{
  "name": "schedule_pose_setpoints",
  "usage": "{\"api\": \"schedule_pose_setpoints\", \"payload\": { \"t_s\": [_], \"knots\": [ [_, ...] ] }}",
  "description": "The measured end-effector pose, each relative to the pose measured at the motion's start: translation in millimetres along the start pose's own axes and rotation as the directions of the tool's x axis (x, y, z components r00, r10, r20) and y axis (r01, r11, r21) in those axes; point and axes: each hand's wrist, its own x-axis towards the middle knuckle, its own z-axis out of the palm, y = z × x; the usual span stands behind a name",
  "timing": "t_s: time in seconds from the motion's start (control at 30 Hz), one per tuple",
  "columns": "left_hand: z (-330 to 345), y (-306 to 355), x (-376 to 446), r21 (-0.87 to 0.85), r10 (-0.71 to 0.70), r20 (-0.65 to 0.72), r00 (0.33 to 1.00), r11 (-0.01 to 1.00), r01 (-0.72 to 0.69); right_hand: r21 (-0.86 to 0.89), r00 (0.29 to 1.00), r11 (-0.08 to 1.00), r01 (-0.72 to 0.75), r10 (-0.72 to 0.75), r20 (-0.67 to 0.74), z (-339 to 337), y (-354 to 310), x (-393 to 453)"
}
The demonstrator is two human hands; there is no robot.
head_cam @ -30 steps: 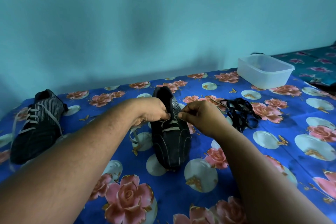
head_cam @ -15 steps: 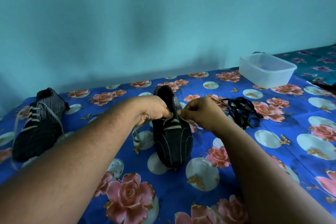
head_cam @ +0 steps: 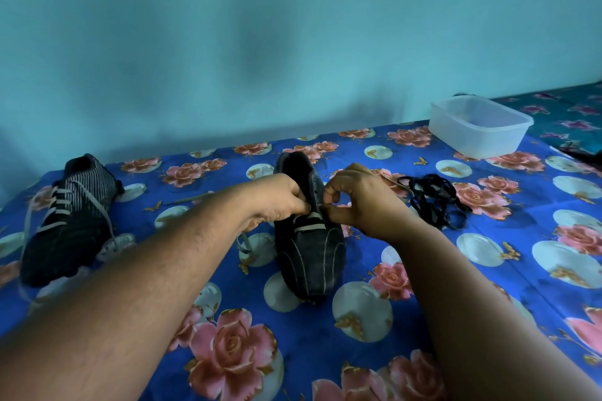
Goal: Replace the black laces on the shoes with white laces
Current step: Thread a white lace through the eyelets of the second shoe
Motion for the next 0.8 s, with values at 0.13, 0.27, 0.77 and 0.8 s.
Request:
{"api": "schedule_pose_setpoints", "payload": {
  "t_s": [0.13, 0.27, 0.77, 0.8],
  "knots": [
    [0.3, -2.3, -1.6, -0.052, 0.01, -0.006, 1.0, 0.999, -0.01, -0.147, 0.994, 0.985, 0.086, -0.094, -0.049, 0.0, 1.4, -3.0],
    [2.2, -2.5, -4.8, -0.142, -0.004, -0.023, 1.0, 0.99, 0.001, 0.037, 0.997, 0.999, -0.003, 0.005, -0.076, 3.5, 7.5, -12.2],
    [15.7, -20.6, -16.6, -0.078, 0.158, -0.161, 0.974, 0.982, -0.172, -0.252, 0.974, 0.968, 0.003, -0.06, -0.22, 14.5, 4.6, -8.2],
    [19.2, -30.4, -18.2, -0.041, 0.212, -0.238, 0.948, 0.973, -0.228, -0.225, 0.975, 0.974, -0.014, -0.036, -0.219, 14.8, 5.2, -8.7]
  ]
}}
